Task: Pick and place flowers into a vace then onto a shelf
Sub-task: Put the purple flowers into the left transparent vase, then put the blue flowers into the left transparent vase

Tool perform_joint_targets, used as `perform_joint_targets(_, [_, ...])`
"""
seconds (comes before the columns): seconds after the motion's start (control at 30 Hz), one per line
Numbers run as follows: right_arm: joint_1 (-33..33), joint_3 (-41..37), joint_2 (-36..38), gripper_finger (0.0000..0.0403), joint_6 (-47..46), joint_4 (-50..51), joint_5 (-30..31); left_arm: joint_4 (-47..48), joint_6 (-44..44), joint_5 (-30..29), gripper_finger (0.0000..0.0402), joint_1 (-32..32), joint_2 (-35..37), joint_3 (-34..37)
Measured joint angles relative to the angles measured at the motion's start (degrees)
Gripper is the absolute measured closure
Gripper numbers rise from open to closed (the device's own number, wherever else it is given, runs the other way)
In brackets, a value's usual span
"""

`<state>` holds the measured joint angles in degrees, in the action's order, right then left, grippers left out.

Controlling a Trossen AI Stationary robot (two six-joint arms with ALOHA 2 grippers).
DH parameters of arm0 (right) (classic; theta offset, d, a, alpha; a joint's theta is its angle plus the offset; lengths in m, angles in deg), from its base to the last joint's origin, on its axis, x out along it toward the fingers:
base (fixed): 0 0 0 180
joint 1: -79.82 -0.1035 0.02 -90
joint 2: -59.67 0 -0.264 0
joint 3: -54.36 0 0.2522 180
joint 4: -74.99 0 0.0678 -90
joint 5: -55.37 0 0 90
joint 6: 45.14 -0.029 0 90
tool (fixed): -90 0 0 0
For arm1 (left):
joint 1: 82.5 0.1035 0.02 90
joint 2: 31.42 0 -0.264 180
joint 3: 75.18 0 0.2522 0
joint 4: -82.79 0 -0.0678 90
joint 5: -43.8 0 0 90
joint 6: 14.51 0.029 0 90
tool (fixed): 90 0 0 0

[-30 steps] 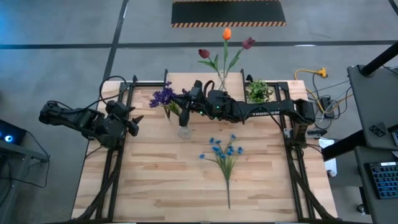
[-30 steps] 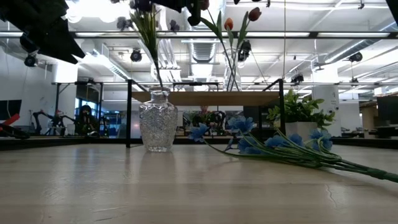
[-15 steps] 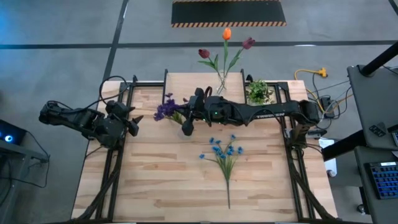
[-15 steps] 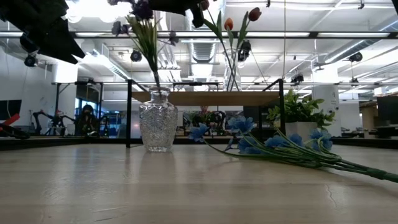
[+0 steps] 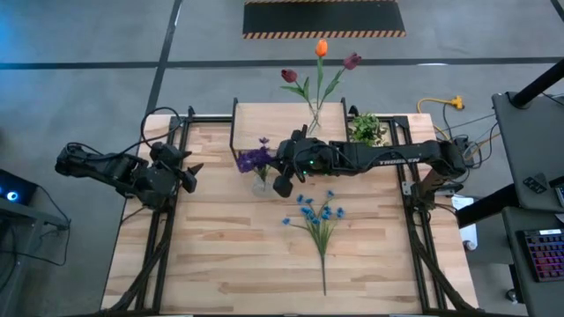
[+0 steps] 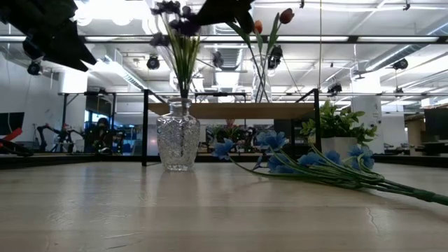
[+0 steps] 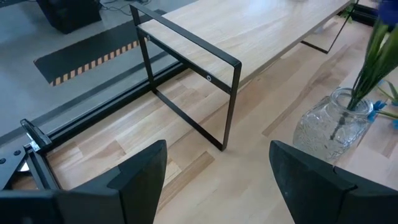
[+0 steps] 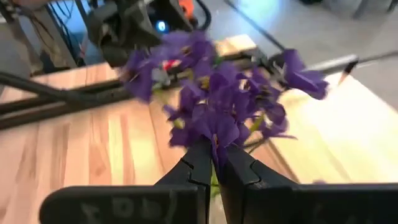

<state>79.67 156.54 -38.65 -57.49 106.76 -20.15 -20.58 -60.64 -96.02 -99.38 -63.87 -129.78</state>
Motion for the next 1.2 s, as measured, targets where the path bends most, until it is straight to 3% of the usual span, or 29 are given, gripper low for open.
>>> perform_joint_targets(0.53, [-0.4, -0.5, 0.1, 0.0388, -5.7, 4.2, -4.9, -2.3, 0.0, -0.1, 0.0135, 0.0, 0.0, 0.0])
perform_joint_targets(0.73, [-0.4, -0.6, 0.1, 0.0348, -5.9, 5.2, -5.6, -2.4, 0.0, -0.1, 0.0135, 0.0, 0.0, 0.0])
perform_joint_targets(1.2, [-1.2, -0.6, 2.5, 0.0253, -10.3, 19.1, -5.7, -2.4, 0.0, 0.1, 0.0135, 0.0, 0.0, 0.0])
